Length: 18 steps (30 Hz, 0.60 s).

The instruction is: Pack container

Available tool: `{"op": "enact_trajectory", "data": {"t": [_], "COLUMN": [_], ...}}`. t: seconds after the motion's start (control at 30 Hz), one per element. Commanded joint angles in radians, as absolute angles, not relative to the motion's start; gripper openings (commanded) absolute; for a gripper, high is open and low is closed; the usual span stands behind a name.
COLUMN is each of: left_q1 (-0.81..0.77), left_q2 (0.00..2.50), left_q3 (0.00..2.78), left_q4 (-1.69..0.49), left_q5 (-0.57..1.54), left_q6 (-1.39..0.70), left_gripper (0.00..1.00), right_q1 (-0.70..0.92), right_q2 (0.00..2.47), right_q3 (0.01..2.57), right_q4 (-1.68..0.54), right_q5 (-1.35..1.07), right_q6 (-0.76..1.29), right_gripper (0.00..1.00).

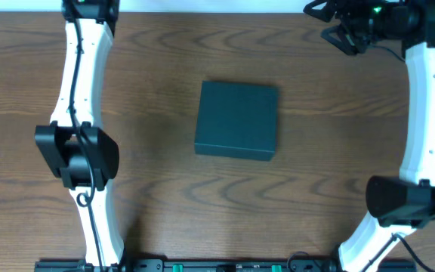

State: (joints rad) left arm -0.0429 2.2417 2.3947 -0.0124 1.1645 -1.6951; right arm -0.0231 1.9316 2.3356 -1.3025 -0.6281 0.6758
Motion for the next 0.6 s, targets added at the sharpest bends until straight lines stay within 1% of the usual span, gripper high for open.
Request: {"op": "enact_trajectory", "data": {"t": [0.0,0.03,0.07,0.1,0.2,0.27,0.37,0.4,0.43,0.47,0.5,0.57], "left_q1": [-0.042,-0.041,-0.041,-0.042,-0.068,-0.097,-0.15,-0.168,-0.178,-0.18,-0.171,-0.13], "left_q2": [2.218,2.217,2.215,2.212,2.196,2.185,2.176,2.176,2.176,2.176,2.176,2.17], "left_q3": [2.48,2.5,2.54,2.568,2.638,2.651,2.651,2.651,2.651,2.651,2.651,2.651], "left_q4": [-0.239,-0.333,-0.503,-0.614,-0.968,-1.109,-1.257,-1.32,-1.372,-1.434,-1.479,-1.538], "left_q5": [1.077,1.028,0.94,0.88,0.584,0.403,0.22,0.154,0.089,0.003,-0.01,0.007], "left_q6": [-1.434,-1.375,-1.26,-1.176,-0.849,-0.595,-0.202,-0.094,-0.063,-0.089,-0.089,-0.093], "left_gripper": [0.96,0.96,0.96,0.96,0.96,0.96,0.95,0.95,0.95,0.95,0.96,0.95], "right_q1": [0.0,0.005,0.015,0.025,0.065,0.096,0.148,0.162,0.171,0.171,0.165,0.139], "right_q2": [1.88,1.871,1.855,1.839,1.794,1.775,1.768,1.769,1.769,1.769,1.769,1.769], "right_q3": [2.343,2.343,2.343,2.343,2.343,2.343,2.343,2.341,2.337,2.334,2.334,2.334], "right_q4": [-1.342,-1.354,-1.375,-1.389,-1.437,-1.445,-1.495,-1.523,-1.543,-1.561,-1.578,-1.613], "right_q5": [-0.526,-0.509,-0.47,-0.426,-0.23,-0.141,0.088,0.173,0.221,0.235,0.232,0.233], "right_q6": [0.672,0.672,0.656,0.619,0.53,0.42,0.269,0.246,0.245,0.237,0.228,0.231], "right_gripper": [0.72,0.72,0.72,0.72,0.74,0.78,0.89,0.89,0.89,0.9,0.9,0.85]}}
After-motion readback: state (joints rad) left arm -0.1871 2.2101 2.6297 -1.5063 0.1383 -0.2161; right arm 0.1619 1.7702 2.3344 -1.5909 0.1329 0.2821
